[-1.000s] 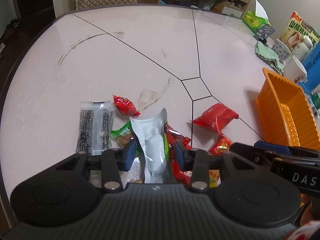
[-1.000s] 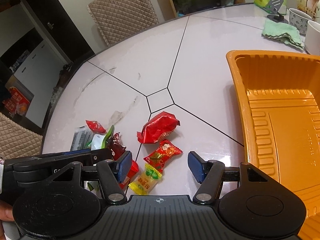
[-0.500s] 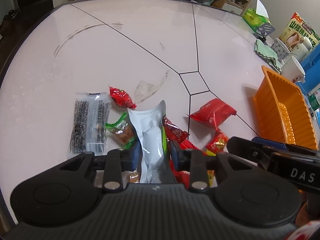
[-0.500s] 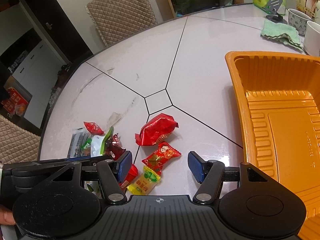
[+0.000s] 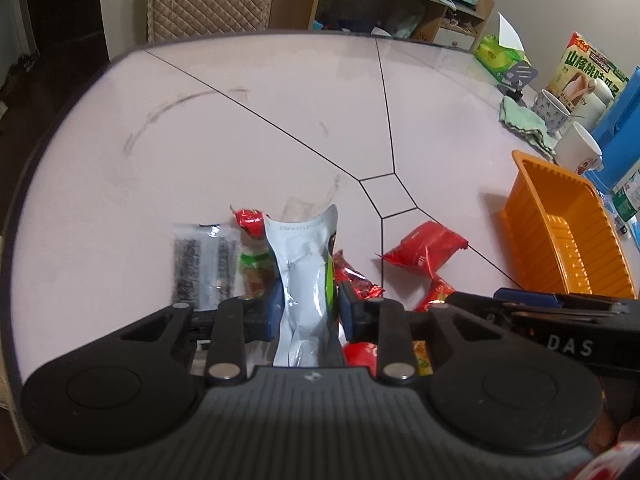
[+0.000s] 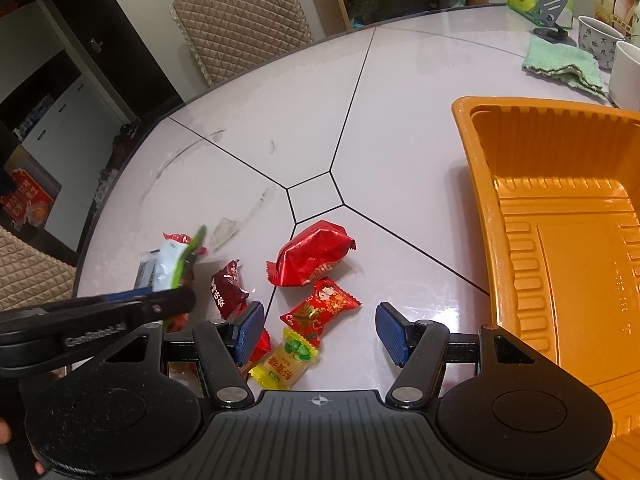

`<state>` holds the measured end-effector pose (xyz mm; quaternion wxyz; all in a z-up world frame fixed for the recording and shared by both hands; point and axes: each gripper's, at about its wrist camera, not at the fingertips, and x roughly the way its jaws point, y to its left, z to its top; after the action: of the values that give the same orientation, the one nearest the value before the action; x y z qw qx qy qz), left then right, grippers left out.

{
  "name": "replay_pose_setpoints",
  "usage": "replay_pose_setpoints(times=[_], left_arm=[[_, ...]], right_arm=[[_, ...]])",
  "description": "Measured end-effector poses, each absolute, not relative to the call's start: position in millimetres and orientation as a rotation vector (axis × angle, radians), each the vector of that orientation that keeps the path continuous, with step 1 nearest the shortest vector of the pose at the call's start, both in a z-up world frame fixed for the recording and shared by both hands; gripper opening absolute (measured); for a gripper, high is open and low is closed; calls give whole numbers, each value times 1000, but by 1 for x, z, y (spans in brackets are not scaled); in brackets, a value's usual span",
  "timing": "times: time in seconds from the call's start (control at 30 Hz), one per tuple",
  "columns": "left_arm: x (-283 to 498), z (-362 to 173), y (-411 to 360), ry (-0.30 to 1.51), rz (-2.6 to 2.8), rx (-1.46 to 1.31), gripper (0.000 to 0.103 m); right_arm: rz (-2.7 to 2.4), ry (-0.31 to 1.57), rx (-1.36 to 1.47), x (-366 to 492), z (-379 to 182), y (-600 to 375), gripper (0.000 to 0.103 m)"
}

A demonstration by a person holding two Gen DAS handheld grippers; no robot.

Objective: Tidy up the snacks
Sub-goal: 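Close the right gripper on the red candy packet while the left gripper lifts the pouch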

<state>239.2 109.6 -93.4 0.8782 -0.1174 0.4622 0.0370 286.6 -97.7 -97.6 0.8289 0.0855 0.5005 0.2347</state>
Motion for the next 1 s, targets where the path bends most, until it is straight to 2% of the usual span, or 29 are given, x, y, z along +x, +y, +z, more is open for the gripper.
replay_pose_setpoints(times=[0.1, 0.17, 0.2, 0.33, 0.47, 0.63, 0.8, 1.0], left_arm=[[234, -89, 114, 954, 86, -250, 26], [232, -86, 117, 949, 97, -243, 26], [232, -85, 118, 947, 102, -237, 26], [231, -84, 122, 945, 115, -234, 26], [230, -84, 125, 945, 121, -239, 26], [229, -85, 126, 946, 123, -241, 26], [226, -84, 125, 944, 121, -241, 26], [218, -78, 120, 931, 121, -239, 26]], right_arm=[[500, 1059, 173, 288, -98, -94, 62], [496, 1061, 168, 289, -99, -91, 46], [497, 1069, 171, 290, -101, -90, 44], [481, 1095, 199, 295, -106, -87, 42], [455, 1112, 196, 298, -111, -83, 34], [436, 1123, 174, 302, -115, -76, 32], [450, 1100, 104, 299, -118, -69, 25], [475, 1077, 94, 294, -111, -75, 22]])
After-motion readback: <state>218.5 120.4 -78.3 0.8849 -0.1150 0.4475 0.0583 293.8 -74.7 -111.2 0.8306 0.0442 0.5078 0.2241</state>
